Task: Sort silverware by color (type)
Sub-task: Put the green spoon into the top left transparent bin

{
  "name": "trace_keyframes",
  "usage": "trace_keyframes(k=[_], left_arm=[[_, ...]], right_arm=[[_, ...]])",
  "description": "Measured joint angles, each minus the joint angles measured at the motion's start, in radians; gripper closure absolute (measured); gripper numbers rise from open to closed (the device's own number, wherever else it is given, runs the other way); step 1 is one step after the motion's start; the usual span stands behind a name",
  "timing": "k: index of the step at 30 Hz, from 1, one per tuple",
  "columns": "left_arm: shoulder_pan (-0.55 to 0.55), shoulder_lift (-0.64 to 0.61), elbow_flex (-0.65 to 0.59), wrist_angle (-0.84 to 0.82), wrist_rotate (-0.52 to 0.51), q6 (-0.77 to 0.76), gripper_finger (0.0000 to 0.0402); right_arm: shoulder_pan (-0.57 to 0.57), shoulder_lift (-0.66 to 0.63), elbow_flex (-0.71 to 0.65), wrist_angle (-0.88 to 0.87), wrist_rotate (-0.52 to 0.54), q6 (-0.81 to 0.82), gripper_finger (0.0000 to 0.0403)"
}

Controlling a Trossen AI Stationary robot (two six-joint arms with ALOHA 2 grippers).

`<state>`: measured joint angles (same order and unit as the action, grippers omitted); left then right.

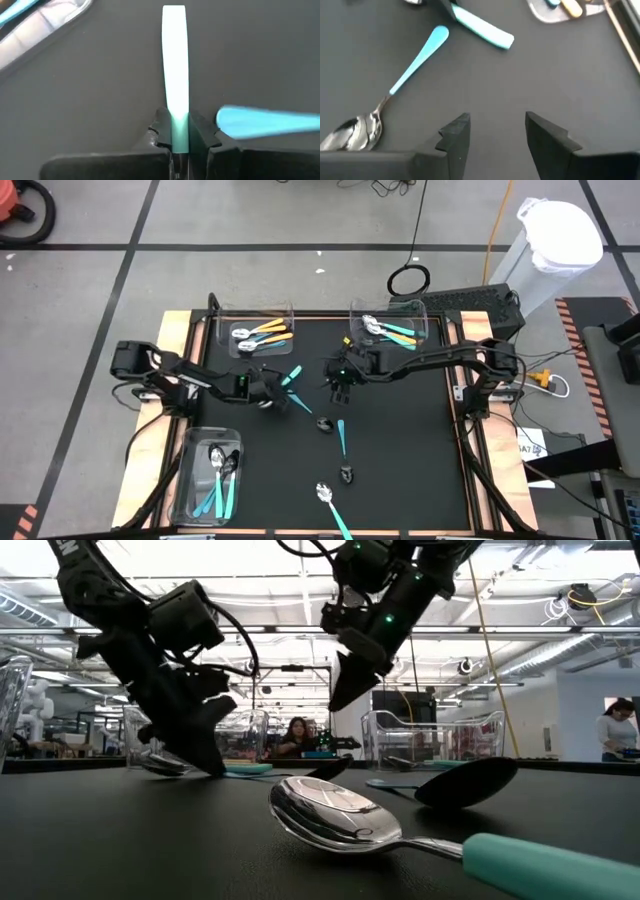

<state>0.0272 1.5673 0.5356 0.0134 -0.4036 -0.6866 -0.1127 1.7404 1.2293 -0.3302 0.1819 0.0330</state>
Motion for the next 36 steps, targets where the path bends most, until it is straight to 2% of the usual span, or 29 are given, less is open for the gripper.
trace_keyframes(k=[4, 8, 10, 15, 18, 20, 22, 27, 34, 36], left_arm=[[0.05, -0.112, 0.018, -0.138, 0.048, 0.071, 0.0384], [0.116, -0.234, 0.108, -0.33, 0.031, 0.173, 0.0389], [0.148, -0.284, 0.161, -0.422, 0.031, 0.256, 0.039], [0.256, -0.372, 0.312, -0.529, 0.022, 0.555, 0.0391], [0.361, -0.378, 0.37, -0.538, 0.051, 0.728, 0.0391], [0.453, -0.367, 0.382, -0.535, 0.12, 0.796, 0.0391], [0.545, -0.338, 0.382, -0.539, 0.182, 0.844, 0.0391], [0.712, -0.263, 0.381, -0.541, 0.192, 0.899, 0.0375], [0.752, -0.215, 0.381, -0.541, 0.258, 1.106, 0.0302], [0.752, -0.21, 0.381, -0.535, 0.258, 1.115, 0.028]], right_arm=[[0.0, -0.022, -0.076, 0.049, -0.003, 0.012, 0.0244], [0.003, -0.039, -0.204, 0.208, -0.009, 0.076, 0.0255], [0.003, -0.039, -0.269, 0.298, -0.03, 0.114, 0.0257], [0.005, -0.039, -0.42, 0.544, -0.084, 0.233, 0.0257], [0.015, -0.039, -0.477, 0.66, -0.107, 0.269, 0.0257], [0.026, -0.04, -0.491, 0.718, -0.134, 0.27, 0.0257], [0.039, -0.04, -0.492, 0.743, -0.158, 0.268, 0.0257], [0.066, -0.04, -0.492, 0.767, -0.186, 0.267, 0.0257], [0.087, -0.04, -0.492, 0.752, -0.185, 0.271, 0.0257], [0.087, -0.04, -0.492, 0.763, -0.185, 0.28, 0.0257]])
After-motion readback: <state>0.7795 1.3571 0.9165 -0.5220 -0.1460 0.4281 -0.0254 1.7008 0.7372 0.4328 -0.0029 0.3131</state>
